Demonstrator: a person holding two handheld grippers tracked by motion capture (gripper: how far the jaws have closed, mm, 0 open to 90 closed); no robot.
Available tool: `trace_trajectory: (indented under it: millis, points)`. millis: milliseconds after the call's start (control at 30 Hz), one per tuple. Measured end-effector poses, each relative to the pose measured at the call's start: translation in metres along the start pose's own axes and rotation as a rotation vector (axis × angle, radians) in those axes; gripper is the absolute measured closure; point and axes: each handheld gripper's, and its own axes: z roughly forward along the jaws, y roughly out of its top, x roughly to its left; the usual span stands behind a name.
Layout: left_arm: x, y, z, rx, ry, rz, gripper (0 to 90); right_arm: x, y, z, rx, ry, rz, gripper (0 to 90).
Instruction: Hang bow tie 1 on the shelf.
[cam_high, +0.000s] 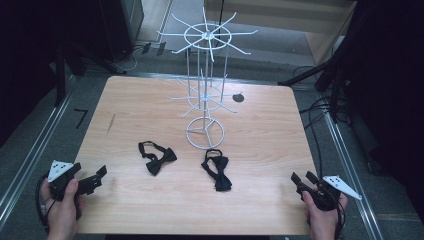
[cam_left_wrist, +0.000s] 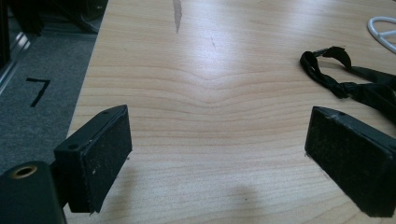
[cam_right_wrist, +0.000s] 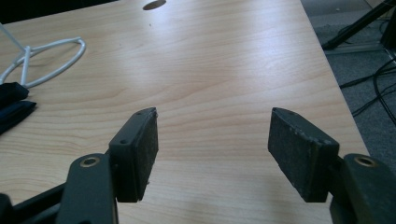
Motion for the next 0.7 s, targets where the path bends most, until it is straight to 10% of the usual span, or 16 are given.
trace_trajectory:
  millis: [700]
  points:
    - [0.000,0.001,0.003,0.016,-0.010,-0.002,7.6,0.065,0.009,0.013,-0.014,0.132,-0.047,39.7]
